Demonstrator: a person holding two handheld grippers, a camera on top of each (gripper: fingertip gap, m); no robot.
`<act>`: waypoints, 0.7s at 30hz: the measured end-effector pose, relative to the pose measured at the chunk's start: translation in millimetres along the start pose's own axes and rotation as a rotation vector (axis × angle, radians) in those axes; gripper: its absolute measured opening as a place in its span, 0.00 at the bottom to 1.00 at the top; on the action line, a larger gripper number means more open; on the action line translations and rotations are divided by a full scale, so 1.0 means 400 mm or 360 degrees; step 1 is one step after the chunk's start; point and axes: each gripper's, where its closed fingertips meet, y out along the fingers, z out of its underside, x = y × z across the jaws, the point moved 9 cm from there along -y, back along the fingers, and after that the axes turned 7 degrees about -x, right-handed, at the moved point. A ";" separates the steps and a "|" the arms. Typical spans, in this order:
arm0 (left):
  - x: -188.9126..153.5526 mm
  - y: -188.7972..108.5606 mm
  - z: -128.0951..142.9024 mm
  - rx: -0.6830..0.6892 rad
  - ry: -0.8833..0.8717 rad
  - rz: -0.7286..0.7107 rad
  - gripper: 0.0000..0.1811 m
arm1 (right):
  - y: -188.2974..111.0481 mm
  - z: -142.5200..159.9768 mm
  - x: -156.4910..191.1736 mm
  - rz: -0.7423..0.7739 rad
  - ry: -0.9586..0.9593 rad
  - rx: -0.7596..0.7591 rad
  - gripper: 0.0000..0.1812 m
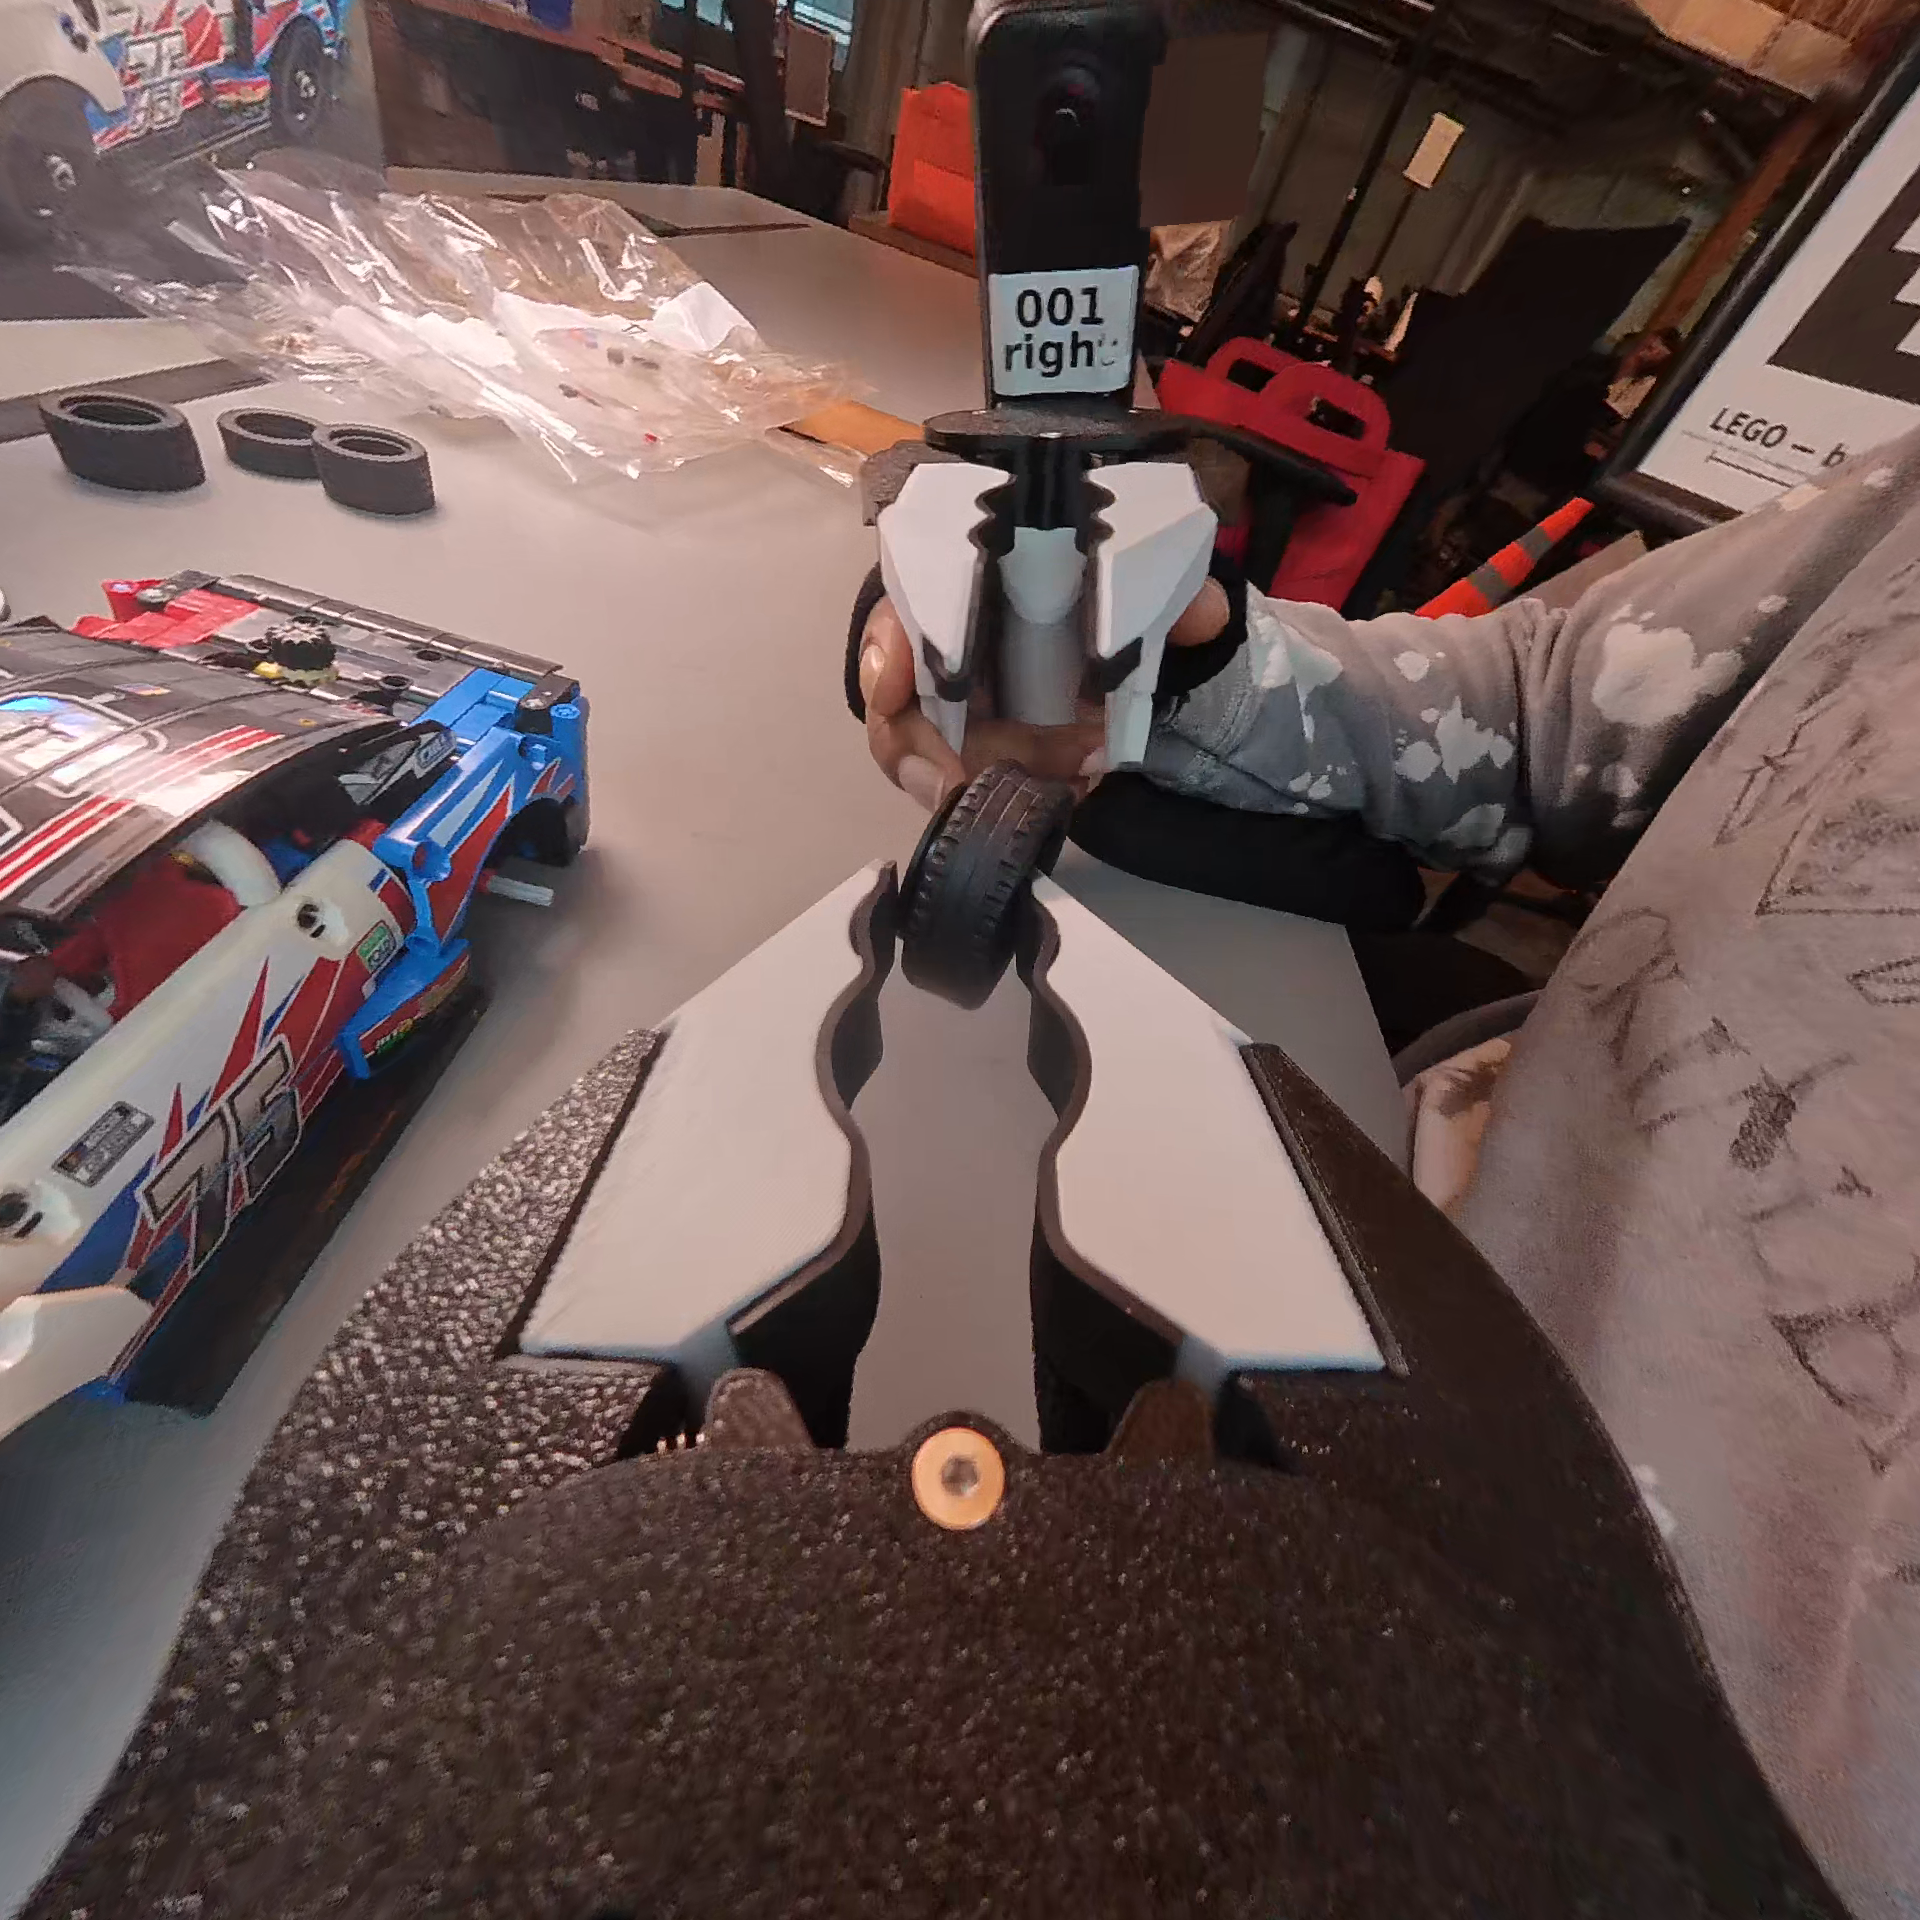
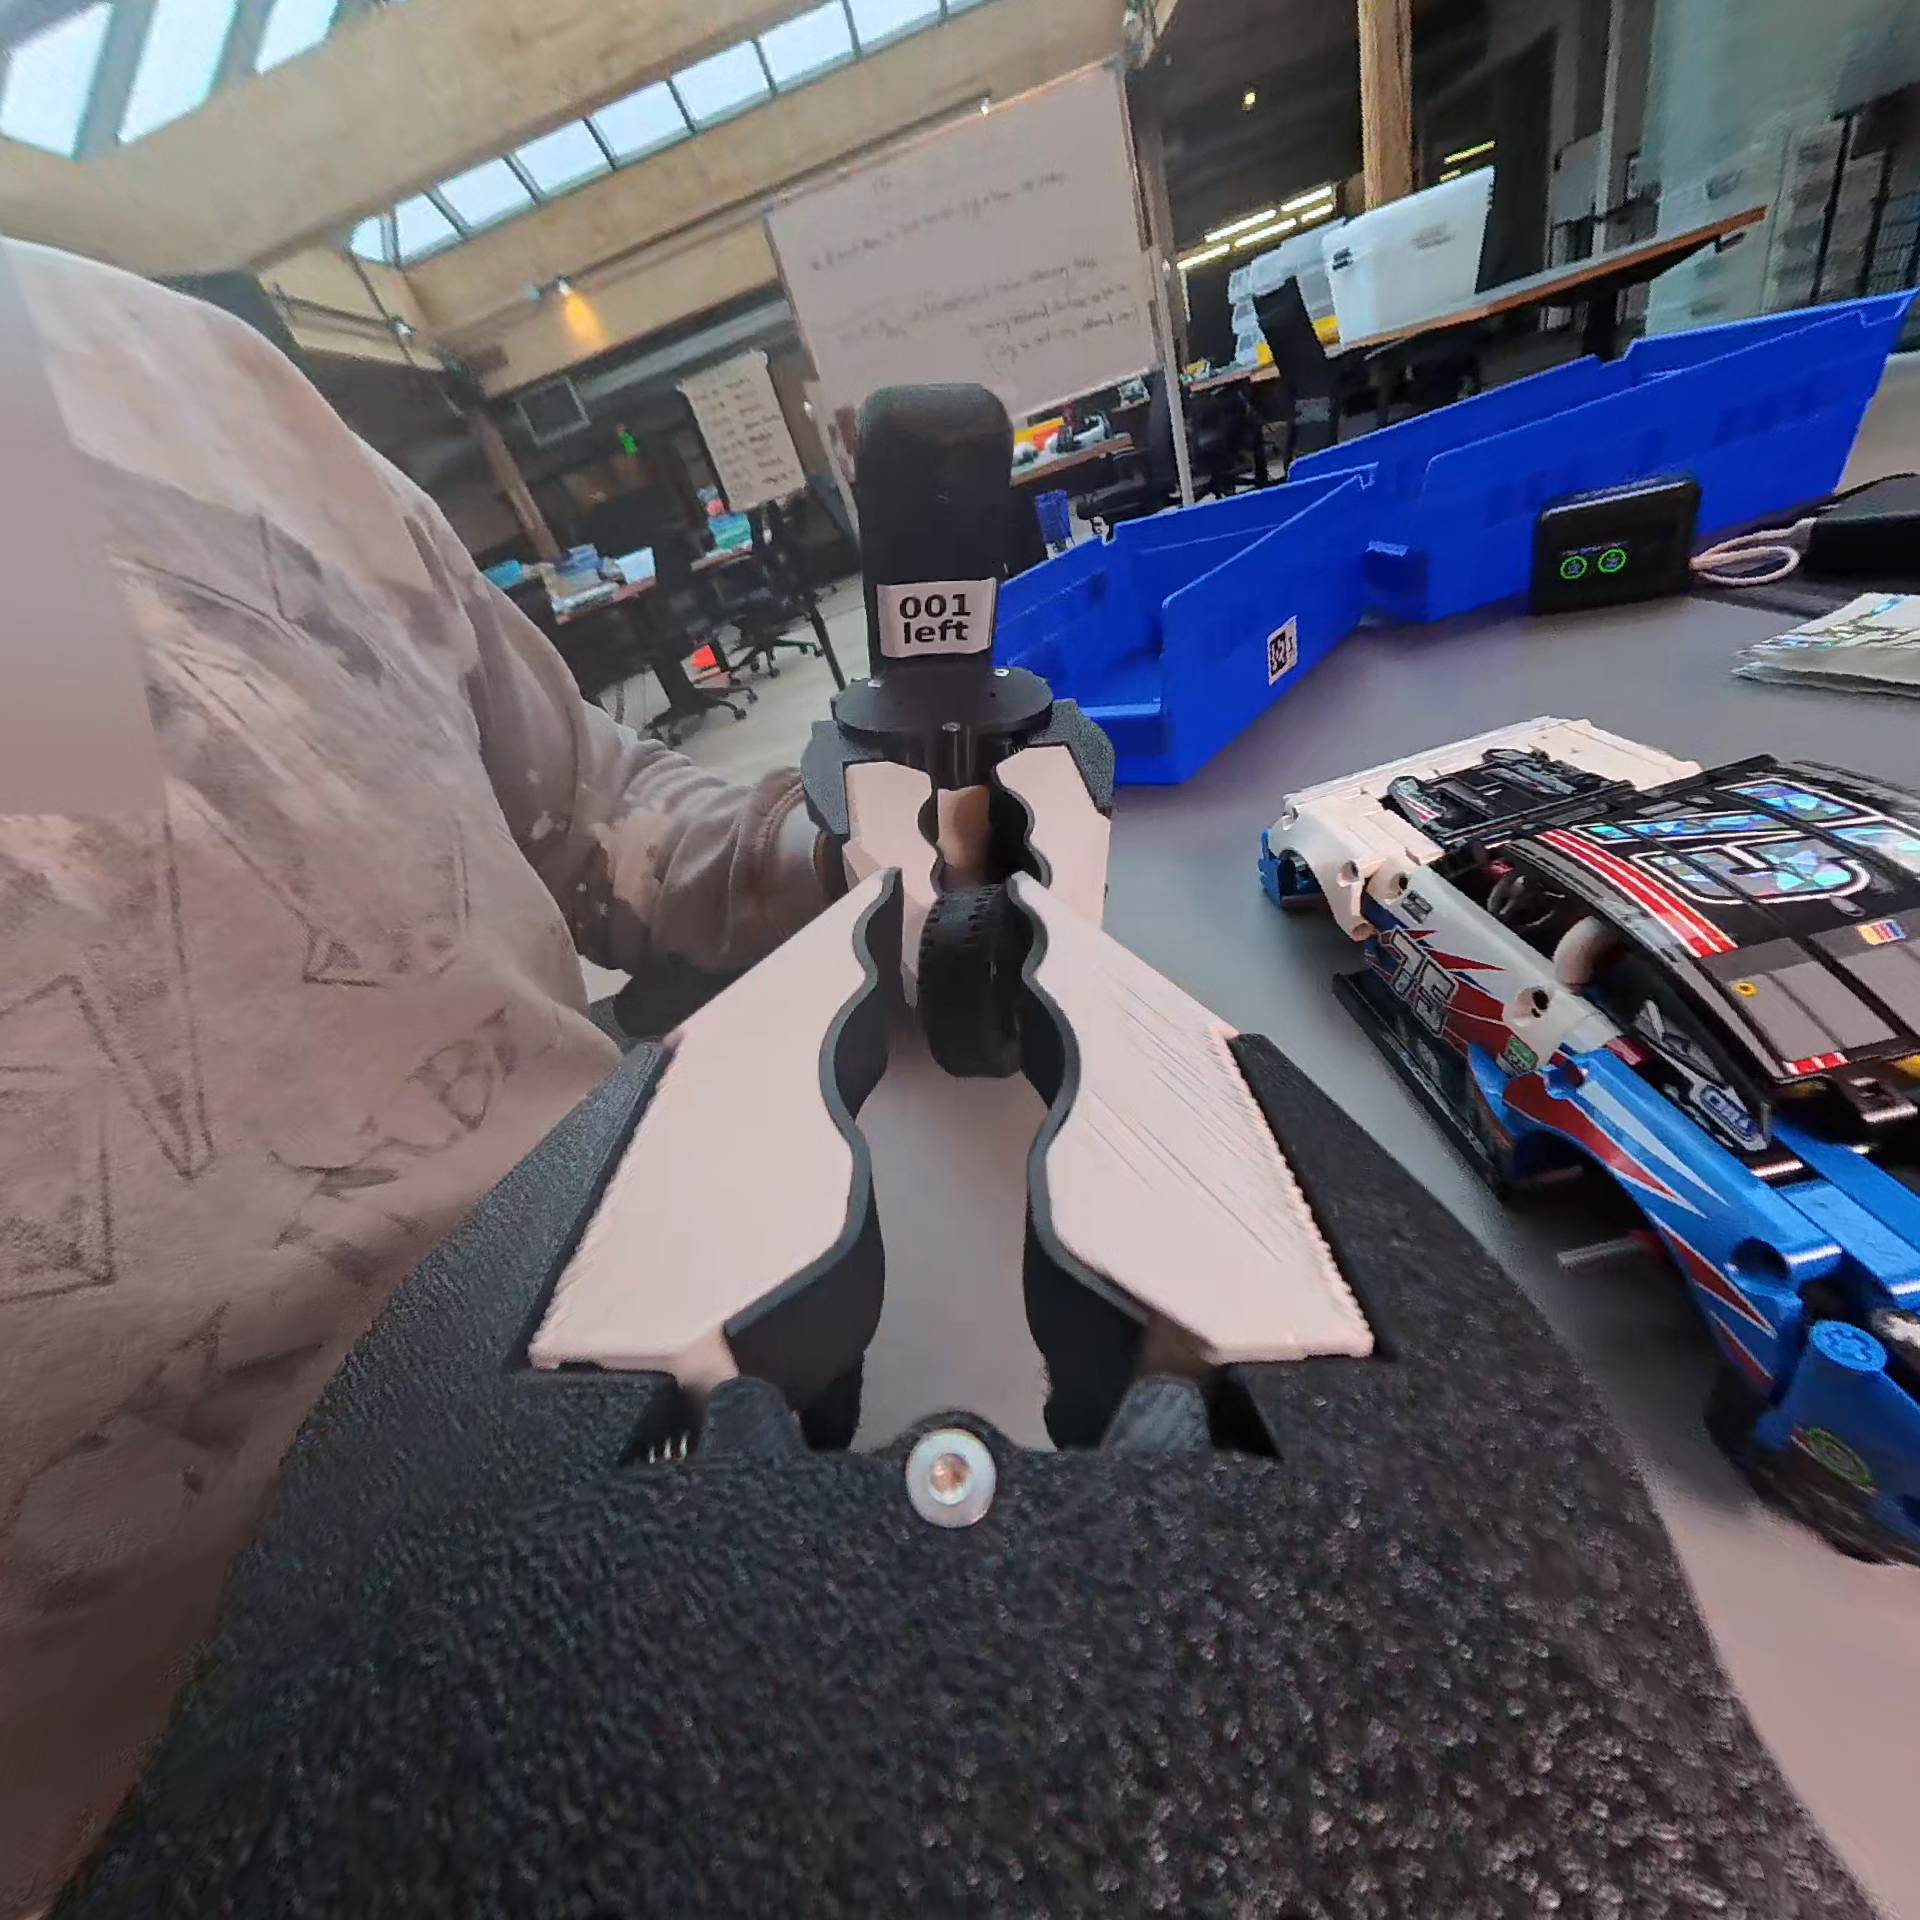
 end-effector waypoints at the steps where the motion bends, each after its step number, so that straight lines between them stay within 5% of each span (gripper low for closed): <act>1: -0.005 -0.001 -0.002 -0.0014 0.0026 0.0021 0.11 | 0.000 0.000 -0.001 0.0006 0.0010 0.0004 0.10; 17: -0.046 -0.027 -0.019 -0.0022 0.0353 0.0161 0.11 | 0.022 0.038 0.018 -0.0270 0.0355 0.0150 0.11; 21: -0.032 -0.026 -0.012 -0.0022 0.0286 0.0164 0.10 | 0.026 0.050 0.016 -0.0247 0.0290 0.0233 0.18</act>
